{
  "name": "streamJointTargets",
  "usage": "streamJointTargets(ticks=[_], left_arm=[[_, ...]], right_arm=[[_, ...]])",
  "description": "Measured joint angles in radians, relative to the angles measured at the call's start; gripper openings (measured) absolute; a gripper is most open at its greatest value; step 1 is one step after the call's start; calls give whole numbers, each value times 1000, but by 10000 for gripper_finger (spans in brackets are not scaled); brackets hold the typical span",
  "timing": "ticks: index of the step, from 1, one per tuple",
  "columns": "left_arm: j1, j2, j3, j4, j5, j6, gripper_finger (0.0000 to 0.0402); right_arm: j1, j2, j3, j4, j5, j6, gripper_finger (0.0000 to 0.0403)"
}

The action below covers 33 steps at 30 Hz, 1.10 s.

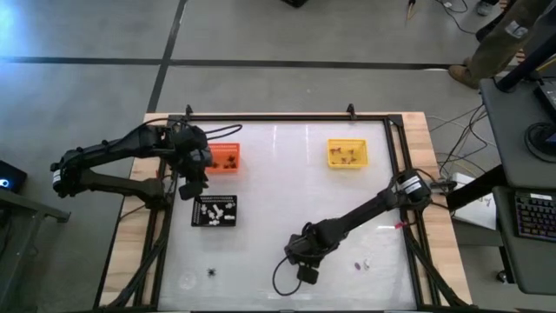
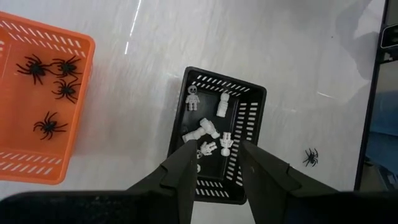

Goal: Sort Halloween decoration
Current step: Put the black spider toy into the orange bin

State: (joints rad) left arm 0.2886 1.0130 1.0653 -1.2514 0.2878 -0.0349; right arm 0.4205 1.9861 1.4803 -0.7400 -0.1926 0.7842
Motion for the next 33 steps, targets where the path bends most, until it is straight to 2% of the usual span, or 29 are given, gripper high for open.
streamJointTargets(ticks=[4, 11, 16, 22, 33], left_arm=[[0, 0, 0, 0, 0, 23, 103], [0, 0, 0, 0, 0, 52, 103], [0, 0, 0, 0, 0, 52, 103], [0, 0, 0, 0, 0, 52, 103], [0, 0, 0, 0, 0, 53, 103]], right_arm=[[-28, -49, 2, -32, 4, -10, 9], [-75, -100, 17, 10, 14, -18, 9], [-100, -101, 56, 17, 19, -50, 8], [-107, -97, 38, 1, 1, -86, 6], [-118, -46, 29, -16, 1, -33, 8]])
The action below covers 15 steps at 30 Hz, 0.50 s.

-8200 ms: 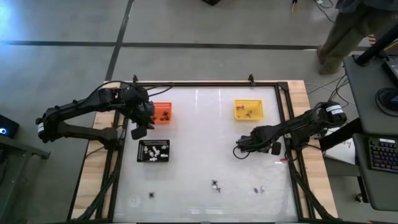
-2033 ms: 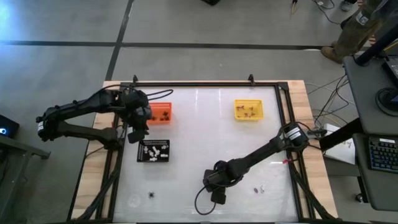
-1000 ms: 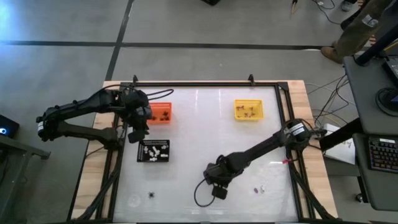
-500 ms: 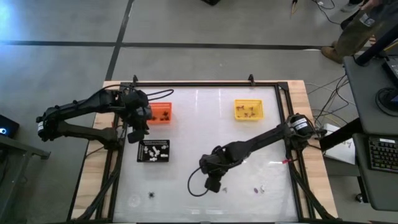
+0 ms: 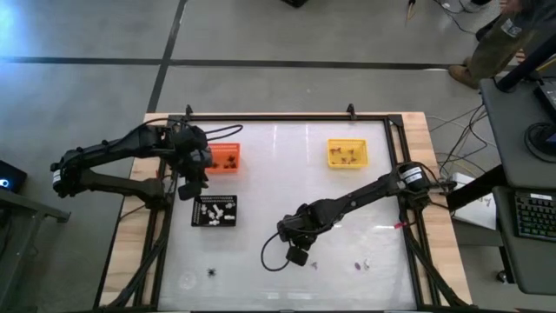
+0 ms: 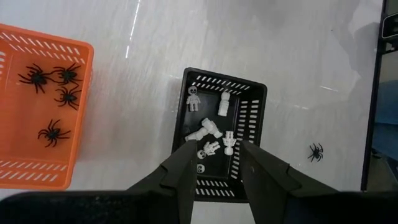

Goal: Sort Halloween decoration
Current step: Put the black spider toy into the orange bin

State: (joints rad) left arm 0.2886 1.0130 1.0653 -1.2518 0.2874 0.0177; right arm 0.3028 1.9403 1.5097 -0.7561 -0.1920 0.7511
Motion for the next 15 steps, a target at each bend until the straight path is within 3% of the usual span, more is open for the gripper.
streamJointTargets(ticks=[8, 15], left_arm=[[0, 0, 0, -1, 0, 8, 103], [0, 0, 0, 0, 0, 29, 103]], right_arm=[[0, 1, 0, -42, 0, 37, 15], [0, 1, -1, -64, 3, 58, 65]])
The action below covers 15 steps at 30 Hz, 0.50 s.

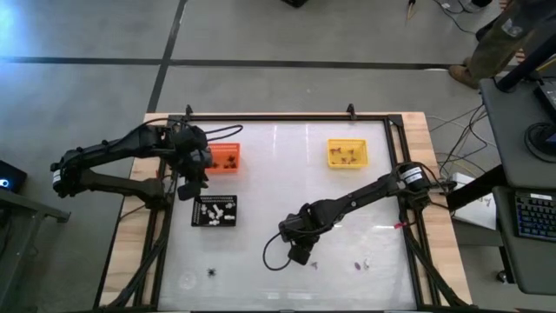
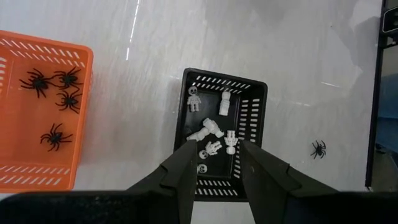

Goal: Sort Halloween decoration
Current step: Put the black spider toy into the orange bin

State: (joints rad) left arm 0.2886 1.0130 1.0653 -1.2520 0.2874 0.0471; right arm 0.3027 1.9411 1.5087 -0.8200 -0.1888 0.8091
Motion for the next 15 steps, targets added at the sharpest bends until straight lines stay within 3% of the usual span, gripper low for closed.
streamJointTargets(ticks=[8, 15], left_arm=[[0, 0, 0, 0, 0, -2, 103], [0, 0, 0, 2, 0, -3, 103]], right_arm=[[0, 0, 0, 1, 8, -62, 90], [-16, 0, 0, 3, 8, -51, 16]])
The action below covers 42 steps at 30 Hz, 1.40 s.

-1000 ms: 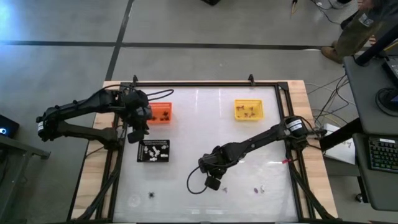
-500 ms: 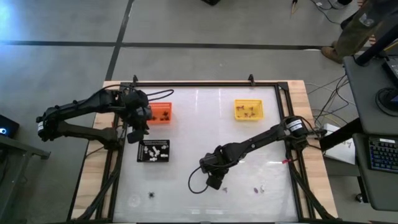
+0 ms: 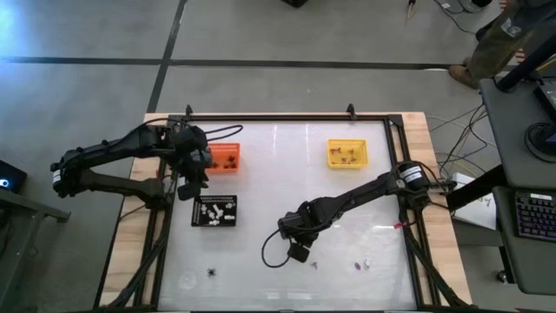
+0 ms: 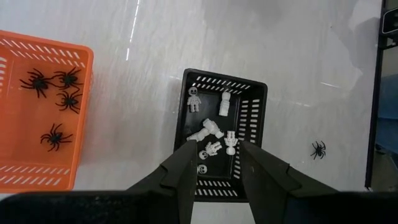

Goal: Sort Halloween decoration
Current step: Put the black spider toy into the orange bin

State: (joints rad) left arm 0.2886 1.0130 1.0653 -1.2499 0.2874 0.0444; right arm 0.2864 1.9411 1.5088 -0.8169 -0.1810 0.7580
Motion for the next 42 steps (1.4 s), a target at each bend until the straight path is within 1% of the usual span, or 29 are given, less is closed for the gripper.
streamJointTargets(ticks=[10, 15, 19, 21, 27, 30, 35, 40, 42], left_arm=[[0, 0, 0, -3, -16, 14, 103], [1, 0, 0, -3, -17, 29, 103], [2, 0, 0, -3, -18, 37, 103], [2, 0, 0, -4, -23, 54, 103], [3, 0, 0, -12, -148, 58, 103], [4, 0, 0, -15, -170, 51, 103], [4, -6, 0, -15, -178, 59, 103], [16, -20, 0, -10, -267, 71, 103], [27, -24, 0, 3, -283, 71, 103]], right_arm=[[-31, 0, 19, 34, -1, -2, 9], [-78, 0, 67, 116, 5, -47, 9], [-127, 0, 106, 192, 50, -89, 9], [-156, 0, 116, 236, 53, -124, 9], [-260, 0, 121, 353, 52, -154, 9], [-312, 1, 121, 426, 53, -155, 9], [-377, 9, 121, 566, 51, -157, 9], [-428, 35, 121, 710, 50, -156, 9], [-444, 55, 126, 735, 50, -148, 9]])
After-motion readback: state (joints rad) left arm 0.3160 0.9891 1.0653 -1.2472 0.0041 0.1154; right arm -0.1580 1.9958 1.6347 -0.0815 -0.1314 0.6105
